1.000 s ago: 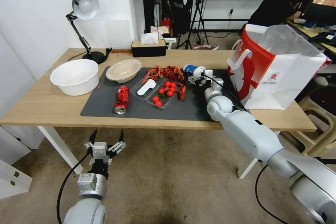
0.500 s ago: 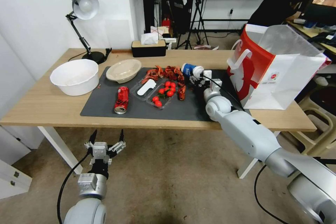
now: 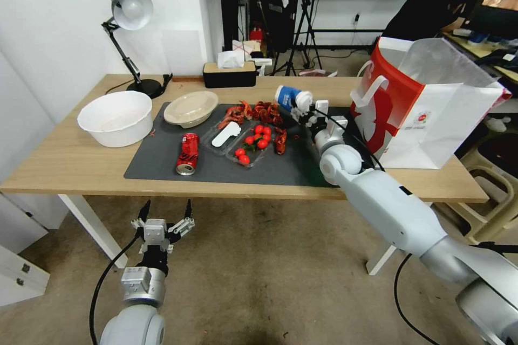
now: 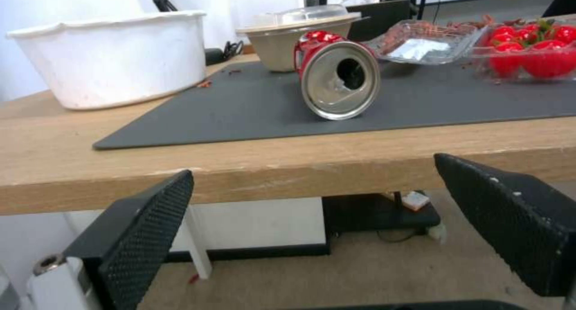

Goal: Pick up the trash from the table and place it into the takeout bag.

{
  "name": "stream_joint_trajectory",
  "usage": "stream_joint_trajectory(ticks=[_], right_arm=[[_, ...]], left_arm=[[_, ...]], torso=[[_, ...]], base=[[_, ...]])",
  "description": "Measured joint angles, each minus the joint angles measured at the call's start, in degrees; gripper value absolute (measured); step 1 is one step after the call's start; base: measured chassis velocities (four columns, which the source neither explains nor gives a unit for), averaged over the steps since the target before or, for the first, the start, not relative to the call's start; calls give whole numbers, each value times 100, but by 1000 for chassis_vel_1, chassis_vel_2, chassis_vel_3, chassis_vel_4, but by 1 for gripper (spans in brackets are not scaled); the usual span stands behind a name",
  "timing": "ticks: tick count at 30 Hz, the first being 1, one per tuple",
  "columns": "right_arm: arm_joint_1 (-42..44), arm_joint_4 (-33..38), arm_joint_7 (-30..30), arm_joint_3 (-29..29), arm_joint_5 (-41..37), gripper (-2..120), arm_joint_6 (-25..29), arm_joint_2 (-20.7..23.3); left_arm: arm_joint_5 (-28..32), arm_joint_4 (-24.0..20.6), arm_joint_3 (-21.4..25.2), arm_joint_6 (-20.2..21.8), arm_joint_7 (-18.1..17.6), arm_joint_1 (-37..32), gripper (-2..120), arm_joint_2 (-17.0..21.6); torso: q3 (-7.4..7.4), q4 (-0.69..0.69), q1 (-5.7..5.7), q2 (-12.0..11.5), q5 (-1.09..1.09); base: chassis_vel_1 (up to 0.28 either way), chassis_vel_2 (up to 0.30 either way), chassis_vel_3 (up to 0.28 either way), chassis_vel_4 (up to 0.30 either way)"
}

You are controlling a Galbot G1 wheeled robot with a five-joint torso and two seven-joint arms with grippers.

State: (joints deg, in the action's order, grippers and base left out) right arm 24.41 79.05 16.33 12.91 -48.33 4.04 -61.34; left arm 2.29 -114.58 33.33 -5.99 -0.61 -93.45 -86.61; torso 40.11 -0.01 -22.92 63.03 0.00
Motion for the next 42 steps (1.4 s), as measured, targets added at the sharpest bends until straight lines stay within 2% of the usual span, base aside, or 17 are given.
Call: stream_joint_trajectory(ticks=[7, 9, 12, 14, 16, 17, 20, 21, 24, 25, 28, 31, 37, 39, 41, 42], right_arm=[[96, 982, -4, -538, -7, 63, 5, 316], [96, 1014, -4, -564, -9, 63, 3, 330], [30, 1687, 82, -1177, -116, 63, -215, 704], [14, 1775, 145, -1276, -114, 63, -310, 779], [-21, 2040, 558, -1581, 5, 63, -725, 1094], [-21, 2040, 558, -1581, 5, 63, -725, 1094], [-4, 2219, 1114, -1918, 389, 63, -1272, 1493], [-4, 2219, 1114, -1918, 389, 63, -1272, 1493], [121, 2327, 1726, -2190, 516, 63, -1856, 1741], [121, 2327, 1726, -2190, 516, 63, -1856, 1741], [357, 2449, 2177, -2445, 537, 63, -2355, 1828], [515, 2502, 2344, -2574, 549, 63, -2619, 1864], [698, 2481, 2397, -2685, 549, 63, -2749, 1886], [761, 2469, 2400, -2701, 549, 75, -2760, 1872], [779, 2470, 2400, -2706, 549, 76, -2763, 1869], [823, 2482, 2401, -2710, 549, 84, -2765, 1862]], left_arm=[[-26, -1, -28, 0, 2, -5, 100, -5], [-26, -2, -28, 0, 2, -5, 100, -4], [-35, -18, -36, 1, 6, -3, 100, 3], [-37, -19, -39, 2, 7, -1, 100, 4], [-42, -28, -52, 3, 9, 1, 100, 3], [-42, -28, -52, 3, 9, 1, 100, 3], [-66, -42, -81, 3, 12, 1, 100, -4], [-66, -42, -81, 3, 12, 1, 100, -4], [-89, -52, -113, 3, 14, 2, 100, -9], [-89, -52, -113, 3, 14, 2, 100, -9], [-99, -65, -121, 4, 16, 0, 100, -11], [-104, -73, -121, 3, 17, -16, 100, -10], [-114, -102, -117, -10, 19, -56, 100, -6], [-142, -118, -115, -24, 19, -79, 100, -8], [-148, -121, -115, -27, 19, -85, 100, -9], [-156, -137, -114, -30, 19, -101, 100, -10]], torso=[[0, 2, 0, 0, 1], [0, 2, 0, 0, 1], [0, 2, 0, 0, 1], [0, 1, 0, 0, 0], [0, 0, 0, 0, 1], [0, 0, 0, 0, 1], [0, -1, 1, 0, 2], [0, -1, 1, 0, 2], [0, -1, 0, 0, 1], [0, -1, 0, 0, 1], [0, 0, 0, 0, 1], [0, 0, 1, 0, 1], [0, 1, 0, 0, 0], [0, 1, 0, 0, 0], [0, 1, 0, 0, -1], [0, 1, 0, 0, 0]], base=[[0, 0, 0, 0], [0, 0, 0, 0], [0, 0, 0, 0], [0, 0, 0, 0], [0, 0, 0, 0], [0, 0, 0, 0], [0, 0, 0, 0], [0, 0, 0, 0], [0, 0, 0, 0], [0, 0, 0, 0], [0, 0, 0, 0], [0, 0, 0, 0], [0, 0, 0, 0], [0, 0, 0, 0], [0, 0, 0, 0], [0, 0, 0, 0]])
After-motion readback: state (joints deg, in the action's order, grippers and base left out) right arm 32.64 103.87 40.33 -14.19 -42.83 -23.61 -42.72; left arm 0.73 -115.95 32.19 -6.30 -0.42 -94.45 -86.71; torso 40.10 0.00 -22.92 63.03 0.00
